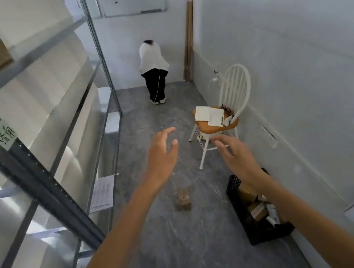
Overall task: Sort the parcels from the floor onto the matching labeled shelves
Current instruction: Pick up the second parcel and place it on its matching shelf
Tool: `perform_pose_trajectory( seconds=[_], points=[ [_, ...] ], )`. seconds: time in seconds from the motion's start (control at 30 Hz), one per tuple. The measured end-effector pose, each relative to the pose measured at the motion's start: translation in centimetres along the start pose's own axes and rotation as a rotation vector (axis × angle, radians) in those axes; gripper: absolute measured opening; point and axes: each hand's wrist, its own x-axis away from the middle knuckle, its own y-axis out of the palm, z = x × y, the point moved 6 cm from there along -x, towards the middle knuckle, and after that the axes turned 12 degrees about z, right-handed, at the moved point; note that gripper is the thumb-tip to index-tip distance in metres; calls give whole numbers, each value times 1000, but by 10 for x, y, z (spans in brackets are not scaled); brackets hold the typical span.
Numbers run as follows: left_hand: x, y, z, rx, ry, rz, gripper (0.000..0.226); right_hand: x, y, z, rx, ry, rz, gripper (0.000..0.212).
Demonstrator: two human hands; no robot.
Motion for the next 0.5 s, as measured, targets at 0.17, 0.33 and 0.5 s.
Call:
perform_pose_trajectory(
  seconds=[0.17,0.33,0.5],
  points=[
    [-27,12,-31,5,-30,-9,34,-29,26,20,48,30,-45,33],
    [-57,35,-50,-12,-57,-22,34,-60,41,48,36,66,-92,32],
    [-92,65,-67,-24,-100,-25,34,-106,57,79,6,73,-133,34]
  ],
)
